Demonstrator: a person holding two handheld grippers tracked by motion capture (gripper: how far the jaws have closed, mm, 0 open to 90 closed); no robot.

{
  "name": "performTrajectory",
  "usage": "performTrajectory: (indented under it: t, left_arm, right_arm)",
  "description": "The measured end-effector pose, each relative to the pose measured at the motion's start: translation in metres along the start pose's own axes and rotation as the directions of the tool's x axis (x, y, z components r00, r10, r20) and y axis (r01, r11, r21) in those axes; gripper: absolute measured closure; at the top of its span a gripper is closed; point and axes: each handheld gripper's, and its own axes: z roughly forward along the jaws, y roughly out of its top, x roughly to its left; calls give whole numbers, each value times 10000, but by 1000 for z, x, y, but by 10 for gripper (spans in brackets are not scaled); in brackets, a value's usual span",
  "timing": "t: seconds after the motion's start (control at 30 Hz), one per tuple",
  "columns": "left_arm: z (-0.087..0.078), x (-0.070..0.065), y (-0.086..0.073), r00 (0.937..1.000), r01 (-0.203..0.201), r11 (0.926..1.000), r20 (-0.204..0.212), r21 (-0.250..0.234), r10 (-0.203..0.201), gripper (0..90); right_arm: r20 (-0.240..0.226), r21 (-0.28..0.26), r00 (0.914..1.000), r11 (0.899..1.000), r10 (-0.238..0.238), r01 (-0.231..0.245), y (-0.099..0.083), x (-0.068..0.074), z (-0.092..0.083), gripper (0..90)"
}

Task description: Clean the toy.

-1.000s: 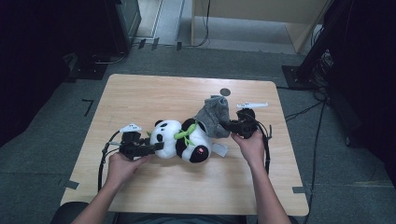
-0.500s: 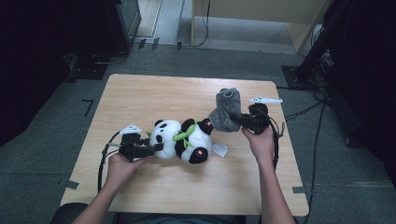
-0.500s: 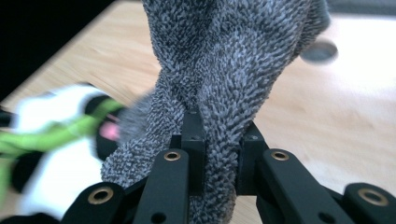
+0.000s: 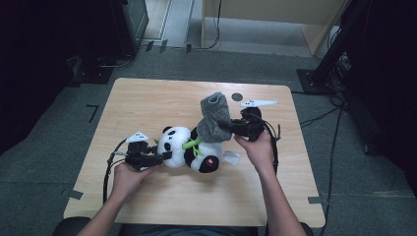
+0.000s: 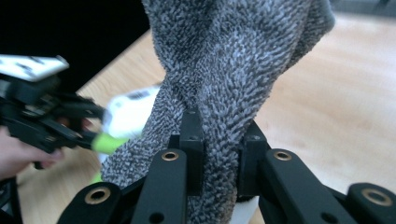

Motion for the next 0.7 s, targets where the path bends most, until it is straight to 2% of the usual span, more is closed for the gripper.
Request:
performTrajectory:
  t: [0.07, 0.17, 0.5, 0.7]
  left_arm:
    - [0, 0, 0, 10000, 50, 10000, 23, -9, -50, 432]
    - [1, 1, 1, 9999, 114, 9999, 47, -34, -113, 432]
    - [2, 2, 3, 9997, 219, 9997, 76, -61, -219, 409]
    - [1, 2, 5, 9997, 226, 9997, 67, 75, -226, 407]
  right_arm:
    - [259, 366, 9996, 9993, 111, -120, -5, -7, 9, 739]
    - [182, 266, 9992, 9990, 357, -362, -10, -15, 12, 718]
    - [529, 234, 9963, 9973, 682, -695, -18, -32, 0, 766]
    - [1256, 214, 9896, 9971, 703, -736, -22, -39, -12, 779]
